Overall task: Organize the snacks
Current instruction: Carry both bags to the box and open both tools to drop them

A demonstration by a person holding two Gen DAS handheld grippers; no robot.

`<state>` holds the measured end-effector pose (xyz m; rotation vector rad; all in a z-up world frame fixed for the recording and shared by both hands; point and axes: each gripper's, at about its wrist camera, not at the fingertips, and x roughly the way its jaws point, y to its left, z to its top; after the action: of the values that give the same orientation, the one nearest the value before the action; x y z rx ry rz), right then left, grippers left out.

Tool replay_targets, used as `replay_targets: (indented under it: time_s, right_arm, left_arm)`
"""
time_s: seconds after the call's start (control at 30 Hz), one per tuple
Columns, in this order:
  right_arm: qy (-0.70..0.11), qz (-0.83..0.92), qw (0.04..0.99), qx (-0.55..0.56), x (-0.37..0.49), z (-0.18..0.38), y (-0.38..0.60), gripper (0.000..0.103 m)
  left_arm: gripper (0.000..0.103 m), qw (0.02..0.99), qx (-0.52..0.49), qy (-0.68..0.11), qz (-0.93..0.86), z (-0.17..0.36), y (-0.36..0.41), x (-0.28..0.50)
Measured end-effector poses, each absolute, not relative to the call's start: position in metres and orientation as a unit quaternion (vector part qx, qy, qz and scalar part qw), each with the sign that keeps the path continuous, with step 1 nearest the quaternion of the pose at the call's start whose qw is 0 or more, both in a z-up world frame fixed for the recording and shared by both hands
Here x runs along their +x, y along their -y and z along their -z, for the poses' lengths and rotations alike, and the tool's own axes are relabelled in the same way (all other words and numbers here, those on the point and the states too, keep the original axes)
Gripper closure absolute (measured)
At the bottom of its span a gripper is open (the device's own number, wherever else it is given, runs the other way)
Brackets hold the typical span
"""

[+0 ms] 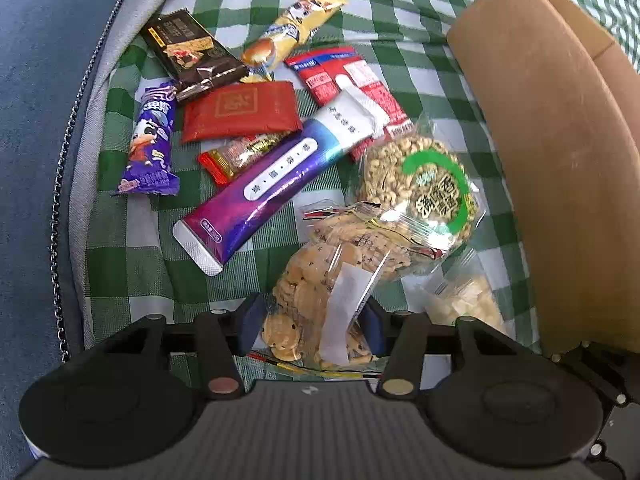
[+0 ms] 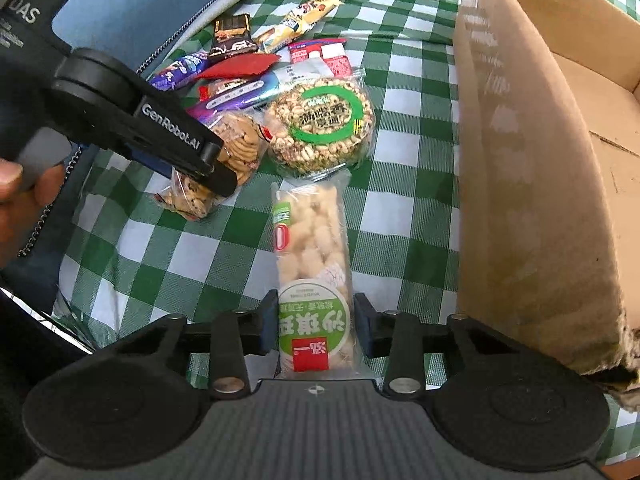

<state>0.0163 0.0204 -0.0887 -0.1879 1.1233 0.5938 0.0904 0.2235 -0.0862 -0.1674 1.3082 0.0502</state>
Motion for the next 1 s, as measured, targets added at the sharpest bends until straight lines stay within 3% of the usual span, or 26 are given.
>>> replay_targets:
  time_s: [0.23, 0.47, 0.8, 1.0]
  right_arm:
    - [-0.51, -0.281, 0.808, -0.084, 0.011, 0.078, -0.017, 0.065]
    - [-0.461, -0.293, 0.834, -0.076, 0.002, 0.03, -0.006, 0.065]
    - [-0.316, -0.324, 0.89, -0.05, 0.011, -0.059, 0.058, 0.065]
    - [-0.237, -0.265, 0.933, -0.051, 0.028, -0.055, 0.119, 0.065]
  left_arm:
    - [0.049, 0.819, -0.105, -0.563, -0.022, 0.064, -0.231, 0.085]
    - [0.049, 0.87, -0.136, -0.472, -0.041, 0.023, -0.236, 0.07]
    - [0.049, 0.922, -0.151, -0.351, -0.064, -0.027, -0.215, 0.046]
    - [0.049, 0.937, -0.134, -0.318, -0.058, -0.035, -0.172, 0.041]
